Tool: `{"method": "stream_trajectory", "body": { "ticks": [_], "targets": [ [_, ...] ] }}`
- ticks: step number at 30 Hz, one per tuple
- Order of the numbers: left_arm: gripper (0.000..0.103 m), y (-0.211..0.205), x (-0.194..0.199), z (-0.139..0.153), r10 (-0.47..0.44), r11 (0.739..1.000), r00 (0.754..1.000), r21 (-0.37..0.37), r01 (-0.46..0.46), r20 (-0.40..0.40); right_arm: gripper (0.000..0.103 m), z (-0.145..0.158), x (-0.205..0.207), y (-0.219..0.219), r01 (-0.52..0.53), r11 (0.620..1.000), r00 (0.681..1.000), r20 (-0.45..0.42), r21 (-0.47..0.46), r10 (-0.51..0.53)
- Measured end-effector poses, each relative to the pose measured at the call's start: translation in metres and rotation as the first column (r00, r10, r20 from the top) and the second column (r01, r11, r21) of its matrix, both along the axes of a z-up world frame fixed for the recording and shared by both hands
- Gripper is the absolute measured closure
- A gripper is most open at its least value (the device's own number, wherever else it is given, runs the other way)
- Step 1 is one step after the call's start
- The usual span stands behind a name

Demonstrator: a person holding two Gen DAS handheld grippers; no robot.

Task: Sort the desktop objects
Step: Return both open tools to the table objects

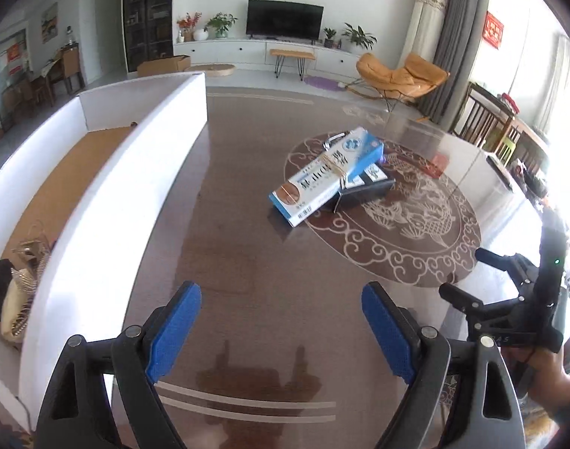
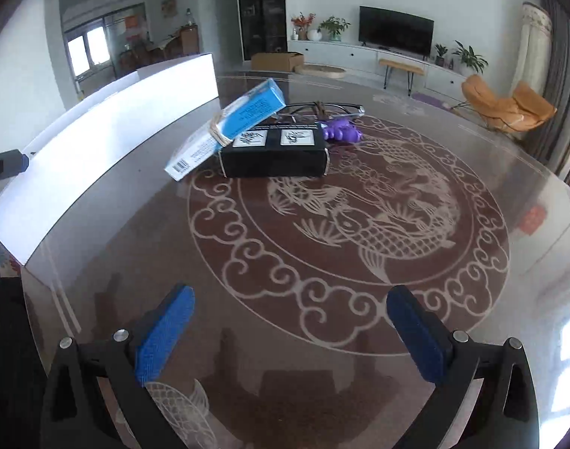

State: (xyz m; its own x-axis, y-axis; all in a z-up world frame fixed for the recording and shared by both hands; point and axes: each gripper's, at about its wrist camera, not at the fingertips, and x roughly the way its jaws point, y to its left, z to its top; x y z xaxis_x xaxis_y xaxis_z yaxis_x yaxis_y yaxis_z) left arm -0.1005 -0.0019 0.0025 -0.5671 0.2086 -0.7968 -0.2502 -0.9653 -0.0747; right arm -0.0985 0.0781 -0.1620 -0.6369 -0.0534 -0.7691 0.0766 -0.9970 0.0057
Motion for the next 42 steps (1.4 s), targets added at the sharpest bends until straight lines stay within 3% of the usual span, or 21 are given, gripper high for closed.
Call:
{"method": "stream_trajectory", "body": {
  "ticks": [4, 9, 13, 17, 20, 42],
  "targets": [
    [0.015, 0.04, -0.004, -0.048, -0.032, 0.994, 0.994, -0.098, 0.042, 0.1, 0.0, -0.006, 0.013, 0.008, 0.0, 0.998, 0.999, 0.034, 0.068, -0.002],
    [0.015, 0.058, -0.016, -0.064, 0.011, 0.995, 0.996, -0.105, -0.001, 0.09, 0.0, -0.017, 0.011, 0.009, 0.017, 1.0, 0.998, 0.065, 0.014, -0.018],
    [0.014, 0.064, -0.018, -0.067, 0.049, 0.994, 0.998, -0.097, -0.045, 0.036, 0.0, -0.017, 0.012, 0.01, 0.026, 1.0, 0.997, 0.07, 0.015, -0.027],
    [0.013, 0.063, -0.012, -0.069, 0.029, 0.996, 1.0, -0.087, -0.029, 0.0, 0.0, -0.017, 0.011, 0.008, 0.025, 1.0, 0.997, 0.07, 0.016, -0.026],
    [0.0, 0.062, -0.015, -0.072, 0.047, 0.995, 0.999, -0.089, -0.046, 0.019, 0.0, -0.016, 0.011, 0.008, 0.025, 1.0, 0.997, 0.07, 0.018, -0.026],
    [0.0, 0.064, -0.021, -0.075, 0.057, 0.994, 0.998, -0.091, -0.055, 0.018, 0.0, -0.016, 0.012, 0.008, 0.024, 1.0, 0.997, 0.071, 0.018, -0.025]
  ]
}}
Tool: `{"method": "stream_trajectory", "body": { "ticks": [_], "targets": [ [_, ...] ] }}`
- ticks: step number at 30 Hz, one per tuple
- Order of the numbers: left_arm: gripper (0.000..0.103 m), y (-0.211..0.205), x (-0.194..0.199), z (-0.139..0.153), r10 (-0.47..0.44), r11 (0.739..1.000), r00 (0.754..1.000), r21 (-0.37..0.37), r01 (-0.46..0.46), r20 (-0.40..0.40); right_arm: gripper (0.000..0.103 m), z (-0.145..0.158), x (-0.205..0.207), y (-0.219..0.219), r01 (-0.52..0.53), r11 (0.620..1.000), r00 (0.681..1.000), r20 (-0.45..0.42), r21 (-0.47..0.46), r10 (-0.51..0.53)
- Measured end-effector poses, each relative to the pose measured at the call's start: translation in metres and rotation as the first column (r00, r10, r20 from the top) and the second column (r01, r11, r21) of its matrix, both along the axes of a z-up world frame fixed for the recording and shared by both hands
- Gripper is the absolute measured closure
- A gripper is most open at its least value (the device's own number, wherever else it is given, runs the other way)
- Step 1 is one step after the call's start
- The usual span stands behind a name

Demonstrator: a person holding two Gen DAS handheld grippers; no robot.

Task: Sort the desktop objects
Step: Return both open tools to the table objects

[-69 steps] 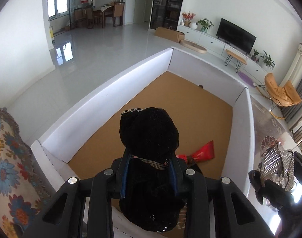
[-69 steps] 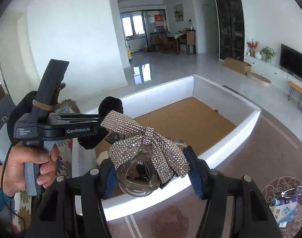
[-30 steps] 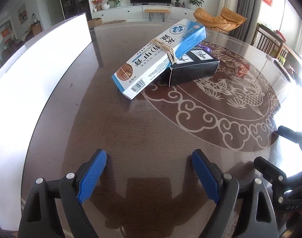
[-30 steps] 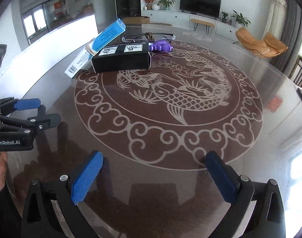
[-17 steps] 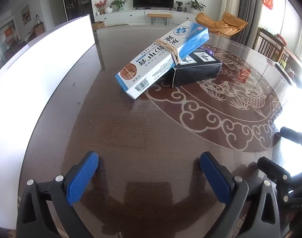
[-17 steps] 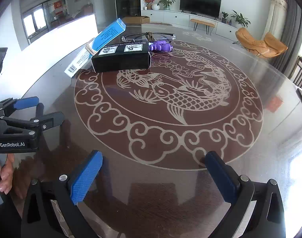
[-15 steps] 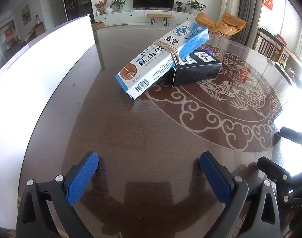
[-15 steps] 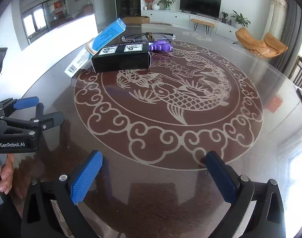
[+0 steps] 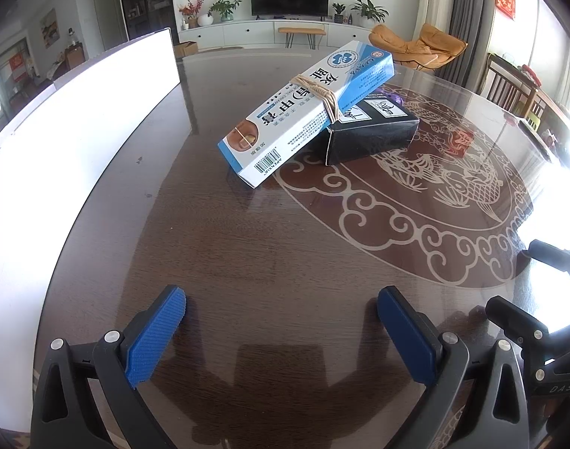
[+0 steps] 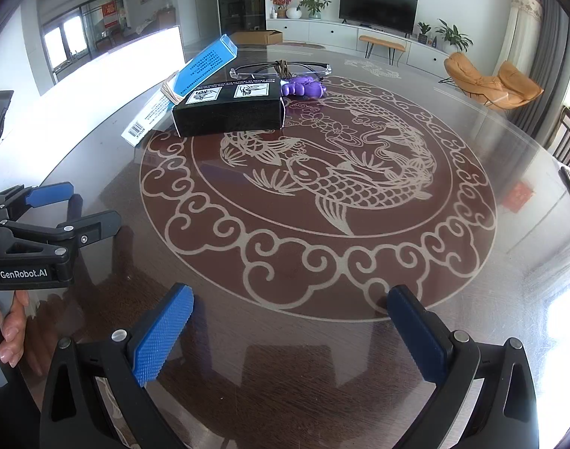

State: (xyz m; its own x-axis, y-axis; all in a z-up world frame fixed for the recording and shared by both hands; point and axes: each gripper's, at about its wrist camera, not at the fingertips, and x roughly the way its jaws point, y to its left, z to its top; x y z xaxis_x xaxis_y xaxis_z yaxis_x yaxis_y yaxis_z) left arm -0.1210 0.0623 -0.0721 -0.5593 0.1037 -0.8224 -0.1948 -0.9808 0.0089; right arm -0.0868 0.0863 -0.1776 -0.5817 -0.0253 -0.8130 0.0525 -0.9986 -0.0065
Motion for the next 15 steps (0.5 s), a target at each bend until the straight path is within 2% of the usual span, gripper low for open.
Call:
{"method": "stream_trajectory", "body": {
  "ticks": [15],
  "targets": [
    [0.0, 0.0002, -0.0016, 0.0004, 0.002, 1.0, 1.0, 0.0, -0.002, -0.001, 0.0, -0.0003, -0.0001, 0.0005, -0.001, 1.0, 1.0, 0.0, 0.0, 0.001]
  ]
}}
